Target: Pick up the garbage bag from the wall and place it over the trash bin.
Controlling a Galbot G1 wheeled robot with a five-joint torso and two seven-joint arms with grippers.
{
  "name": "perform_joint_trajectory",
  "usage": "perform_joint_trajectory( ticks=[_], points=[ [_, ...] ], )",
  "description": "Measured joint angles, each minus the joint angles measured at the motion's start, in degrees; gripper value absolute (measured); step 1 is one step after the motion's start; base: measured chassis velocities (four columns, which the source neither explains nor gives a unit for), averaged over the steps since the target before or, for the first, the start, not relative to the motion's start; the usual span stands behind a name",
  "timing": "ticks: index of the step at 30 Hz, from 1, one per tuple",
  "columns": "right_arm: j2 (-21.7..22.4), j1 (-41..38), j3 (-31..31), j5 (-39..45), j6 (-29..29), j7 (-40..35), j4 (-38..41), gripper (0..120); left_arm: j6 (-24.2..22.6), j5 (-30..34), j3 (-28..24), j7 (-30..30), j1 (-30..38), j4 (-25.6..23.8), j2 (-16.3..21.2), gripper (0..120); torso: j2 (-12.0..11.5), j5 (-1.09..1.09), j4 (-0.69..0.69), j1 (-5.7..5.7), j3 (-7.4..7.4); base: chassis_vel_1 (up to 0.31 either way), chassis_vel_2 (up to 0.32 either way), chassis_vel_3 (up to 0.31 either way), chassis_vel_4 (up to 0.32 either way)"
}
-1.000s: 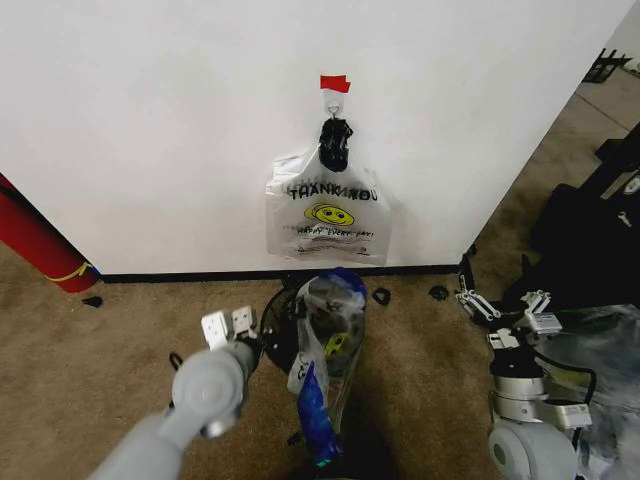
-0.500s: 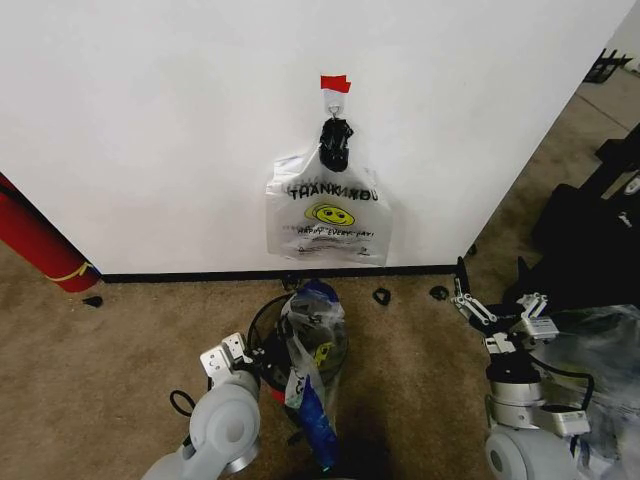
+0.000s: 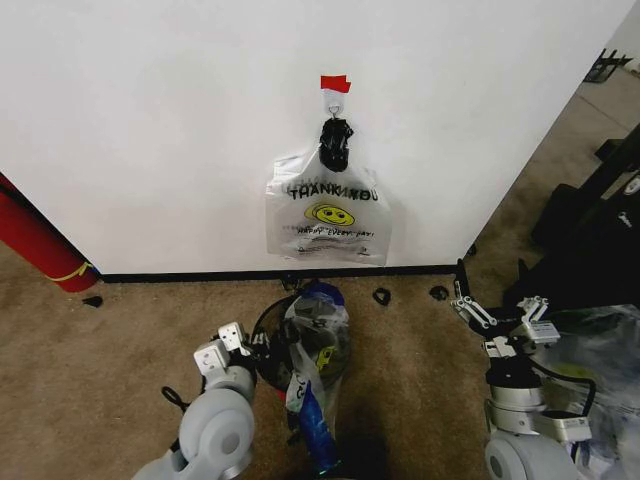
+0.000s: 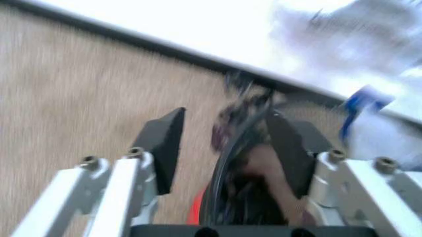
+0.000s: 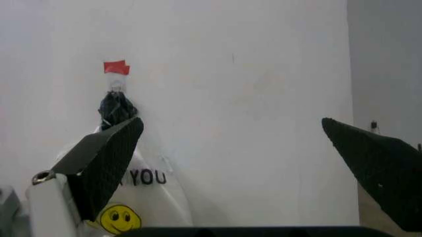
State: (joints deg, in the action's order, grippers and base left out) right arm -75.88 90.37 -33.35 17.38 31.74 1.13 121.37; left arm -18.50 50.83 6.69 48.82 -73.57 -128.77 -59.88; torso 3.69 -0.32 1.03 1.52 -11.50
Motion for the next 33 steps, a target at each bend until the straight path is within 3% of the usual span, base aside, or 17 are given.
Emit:
perform_joint_trajectory(
  ticks=[4, 8, 12, 15, 19, 24, 33],
  points=[
    [0.0, -0.2, 0.1, 0.0, 0.1, 0.0, -0.8, 100, -2.0, 1.4, 0.7, -5.1, 0.0, -4.7, 3.3, 70, 0.0, 0.02, 0.01, 0.00, 0.00, 0.000, 0.000, 0.000, 0.000],
    [-0.3, -0.9, 0.8, -0.2, 0.2, -0.1, -1.8, 100, -9.4, 2.1, -0.5, -12.2, -0.1, -7.2, 6.3, 87, 0.0, 0.02, 0.00, 0.00, 0.00, 0.000, 0.000, 0.000, 0.000],
    [-0.3, -1.3, 1.2, -0.4, 0.3, -0.1, -2.6, 100, -13.8, 2.4, -2.4, -13.6, 1.9, -6.4, 6.6, 97, 0.0, 0.01, 0.01, 0.00, 0.00, 0.000, 0.000, 0.000, 0.000],
    [-0.1, -1.4, 1.3, -0.5, 0.5, -0.1, -3.4, 100, -15.5, 2.5, -4.3, -14.1, 5.6, -2.8, 6.5, 99, 0.0, 0.01, 0.01, 0.01, -0.01, 0.000, 0.000, 0.000, 0.000],
    [0.2, -1.4, 1.2, -0.5, 0.6, -0.1, -3.7, 100, -15.7, 2.6, -5.3, -14.1, 7.7, -0.9, 6.4, 94, 0.0, 0.01, 0.01, 0.01, -0.01, 0.000, 0.000, 0.000, 0.000],
    [0.2, -1.7, 1.3, -0.5, 0.7, -0.2, -4.6, 100, -16.0, 3.6, -7.6, -12.7, 10.9, 2.7, 5.7, 72, 0.0, 0.01, 0.01, 0.01, -0.01, 0.000, 0.000, 0.000, 0.000],
    [-0.1, -2.8, 2.1, -1.3, 0.6, -0.2, -5.9, 100, -16.4, 5.9, -7.0, -10.6, 10.8, 2.9, 6.2, 39, 0.0, 0.01, 0.01, 0.01, -0.01, 0.000, 0.000, 0.000, 0.000]
  ],
)
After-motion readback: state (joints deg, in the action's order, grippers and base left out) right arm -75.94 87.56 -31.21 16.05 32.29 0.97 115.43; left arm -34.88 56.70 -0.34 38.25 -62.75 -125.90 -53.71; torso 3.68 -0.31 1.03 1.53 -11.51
